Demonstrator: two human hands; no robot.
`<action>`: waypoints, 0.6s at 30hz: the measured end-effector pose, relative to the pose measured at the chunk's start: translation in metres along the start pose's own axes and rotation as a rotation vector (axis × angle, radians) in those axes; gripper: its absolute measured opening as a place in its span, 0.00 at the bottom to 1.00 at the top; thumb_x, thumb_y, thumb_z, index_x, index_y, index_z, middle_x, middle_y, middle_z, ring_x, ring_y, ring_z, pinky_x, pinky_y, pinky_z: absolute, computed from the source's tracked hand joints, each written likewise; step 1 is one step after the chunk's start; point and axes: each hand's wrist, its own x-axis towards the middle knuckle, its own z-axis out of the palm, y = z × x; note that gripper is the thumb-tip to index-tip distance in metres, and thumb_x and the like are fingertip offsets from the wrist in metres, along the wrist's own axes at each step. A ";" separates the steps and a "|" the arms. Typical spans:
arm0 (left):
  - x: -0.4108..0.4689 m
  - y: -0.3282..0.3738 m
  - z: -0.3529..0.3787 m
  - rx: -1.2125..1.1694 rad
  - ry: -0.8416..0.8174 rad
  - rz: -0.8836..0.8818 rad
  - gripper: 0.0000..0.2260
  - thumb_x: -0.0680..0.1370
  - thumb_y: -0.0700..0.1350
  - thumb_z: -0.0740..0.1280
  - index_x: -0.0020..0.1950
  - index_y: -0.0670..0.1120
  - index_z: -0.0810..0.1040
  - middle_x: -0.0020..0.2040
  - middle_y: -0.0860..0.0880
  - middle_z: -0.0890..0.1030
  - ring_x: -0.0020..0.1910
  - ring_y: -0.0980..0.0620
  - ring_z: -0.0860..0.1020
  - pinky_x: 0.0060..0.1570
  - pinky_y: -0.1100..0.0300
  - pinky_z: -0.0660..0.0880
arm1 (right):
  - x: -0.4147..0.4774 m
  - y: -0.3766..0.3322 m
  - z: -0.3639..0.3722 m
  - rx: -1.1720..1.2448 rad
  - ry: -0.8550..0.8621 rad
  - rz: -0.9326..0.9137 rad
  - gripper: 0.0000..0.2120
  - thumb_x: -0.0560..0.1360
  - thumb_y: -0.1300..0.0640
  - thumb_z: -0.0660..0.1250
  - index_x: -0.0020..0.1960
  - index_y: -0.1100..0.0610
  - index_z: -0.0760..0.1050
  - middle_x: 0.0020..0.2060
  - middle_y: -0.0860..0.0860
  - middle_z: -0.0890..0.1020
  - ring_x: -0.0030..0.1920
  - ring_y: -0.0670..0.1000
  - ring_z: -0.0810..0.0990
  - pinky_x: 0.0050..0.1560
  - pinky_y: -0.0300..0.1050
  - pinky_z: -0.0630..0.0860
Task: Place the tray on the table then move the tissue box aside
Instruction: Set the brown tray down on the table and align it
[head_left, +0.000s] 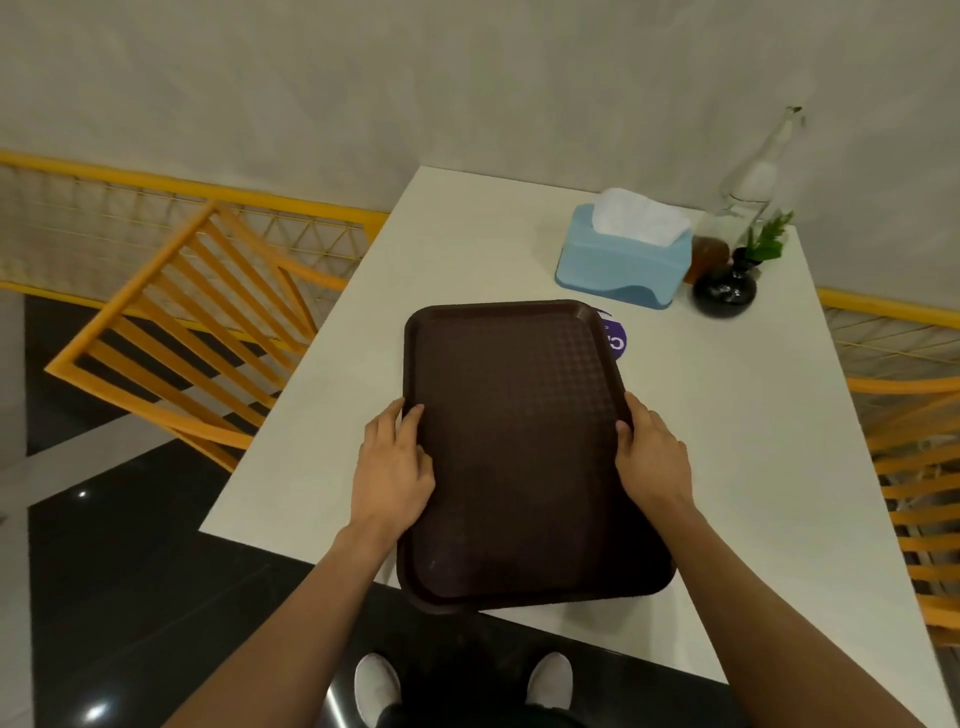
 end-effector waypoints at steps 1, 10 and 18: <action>0.001 -0.009 -0.003 -0.001 -0.004 -0.016 0.23 0.80 0.45 0.61 0.76 0.47 0.68 0.74 0.45 0.68 0.70 0.44 0.66 0.69 0.49 0.68 | -0.002 -0.008 0.004 0.004 0.012 0.014 0.23 0.85 0.51 0.54 0.79 0.51 0.60 0.72 0.55 0.74 0.67 0.61 0.77 0.69 0.65 0.70; 0.023 -0.070 -0.031 0.117 0.002 0.001 0.21 0.81 0.45 0.61 0.75 0.46 0.71 0.66 0.45 0.78 0.62 0.43 0.75 0.58 0.47 0.73 | -0.022 -0.071 0.038 -0.018 0.070 0.078 0.23 0.85 0.51 0.54 0.79 0.52 0.60 0.72 0.55 0.74 0.67 0.61 0.77 0.69 0.64 0.69; 0.057 -0.124 -0.050 0.140 0.022 0.034 0.21 0.82 0.45 0.60 0.75 0.47 0.70 0.70 0.48 0.77 0.66 0.44 0.74 0.61 0.45 0.71 | -0.038 -0.117 0.062 -0.109 0.086 0.056 0.25 0.83 0.50 0.58 0.78 0.54 0.60 0.67 0.58 0.74 0.63 0.61 0.75 0.62 0.63 0.73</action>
